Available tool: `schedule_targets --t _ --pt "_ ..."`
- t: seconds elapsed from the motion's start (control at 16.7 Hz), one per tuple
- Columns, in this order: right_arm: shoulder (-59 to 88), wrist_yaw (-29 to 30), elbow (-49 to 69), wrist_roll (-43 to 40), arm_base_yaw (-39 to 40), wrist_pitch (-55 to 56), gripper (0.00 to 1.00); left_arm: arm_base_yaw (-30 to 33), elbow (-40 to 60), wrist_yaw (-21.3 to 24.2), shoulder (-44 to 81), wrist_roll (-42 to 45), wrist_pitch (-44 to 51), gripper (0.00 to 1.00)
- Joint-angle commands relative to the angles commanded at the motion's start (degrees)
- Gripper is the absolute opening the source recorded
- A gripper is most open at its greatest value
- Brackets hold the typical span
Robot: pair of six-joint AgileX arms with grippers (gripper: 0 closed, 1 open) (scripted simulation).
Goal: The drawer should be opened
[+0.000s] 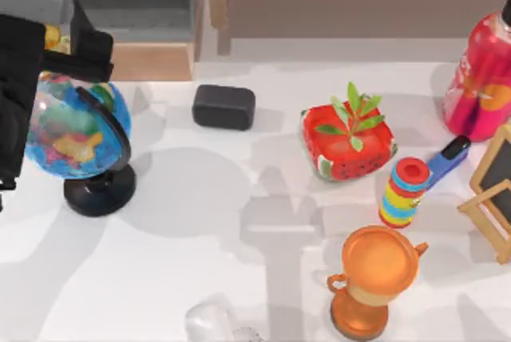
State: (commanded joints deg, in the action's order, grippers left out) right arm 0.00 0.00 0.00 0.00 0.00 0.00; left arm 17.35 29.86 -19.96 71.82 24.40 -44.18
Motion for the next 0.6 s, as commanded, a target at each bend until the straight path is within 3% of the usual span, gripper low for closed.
schedule_targets --t 0.6 --pt "0.0 0.0 0.0 0.0 0.0 0.0 1.0 -31.52 23.27 32.74 41.38 46.61 -16.5 1.0"
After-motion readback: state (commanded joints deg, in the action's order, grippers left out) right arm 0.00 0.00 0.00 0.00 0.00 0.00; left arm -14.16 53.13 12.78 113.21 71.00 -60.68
